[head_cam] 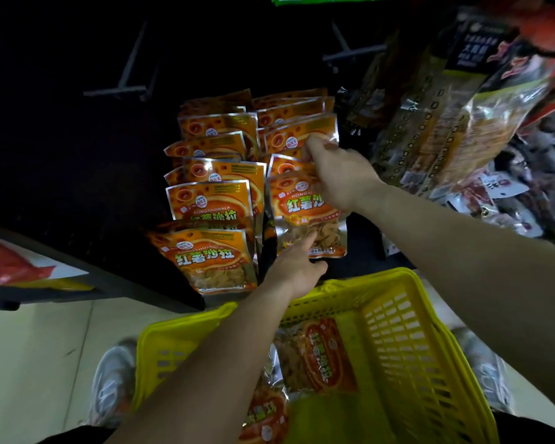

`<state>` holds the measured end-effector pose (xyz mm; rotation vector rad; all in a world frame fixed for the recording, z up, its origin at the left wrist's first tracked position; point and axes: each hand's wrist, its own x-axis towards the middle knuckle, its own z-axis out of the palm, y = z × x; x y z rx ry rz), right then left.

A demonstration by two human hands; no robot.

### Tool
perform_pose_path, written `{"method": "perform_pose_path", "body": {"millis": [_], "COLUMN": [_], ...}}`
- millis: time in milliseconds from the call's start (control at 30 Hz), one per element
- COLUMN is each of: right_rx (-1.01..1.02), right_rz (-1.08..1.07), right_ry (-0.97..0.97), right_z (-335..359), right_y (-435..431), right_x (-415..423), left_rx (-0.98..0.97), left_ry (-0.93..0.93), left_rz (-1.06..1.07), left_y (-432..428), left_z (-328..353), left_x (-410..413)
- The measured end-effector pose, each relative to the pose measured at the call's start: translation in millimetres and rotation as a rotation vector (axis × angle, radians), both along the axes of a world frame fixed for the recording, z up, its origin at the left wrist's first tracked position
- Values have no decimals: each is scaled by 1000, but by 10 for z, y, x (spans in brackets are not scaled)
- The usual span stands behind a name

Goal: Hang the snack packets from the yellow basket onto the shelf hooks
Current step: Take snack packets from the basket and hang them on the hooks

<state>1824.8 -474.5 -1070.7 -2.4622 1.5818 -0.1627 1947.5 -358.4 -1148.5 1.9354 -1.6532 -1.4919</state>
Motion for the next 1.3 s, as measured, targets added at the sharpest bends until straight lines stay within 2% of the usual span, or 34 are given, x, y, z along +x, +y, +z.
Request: {"method": "perform_pose_path", "body": {"millis": [433,600,800,1000,1133,1300], "right_rx": [193,110,94,139,173,61], "right_rz": [34,43,40,2,-4,-56], "right_ry": [158,211,208,17,49,106], "right_z": [21,8,29,31,-24,101], "right_y": [-104,-64,-74,-132,-110,-63], "right_x": [-26,-34,-44,-49,18,15], "left_rx": [-75,-146,-102,-140,-108,-92], "left_ry": [-116,-75,-66,-143,-151,-172], "left_rz": [-13,14,-1,-15,-23,-43], "left_y": [-14,-14,-33,-148,-105,-88], "left_z": [-170,-113,-140,-177,-252,-225], "left_x": [-15,-31,-68,-27,-10,46]}}
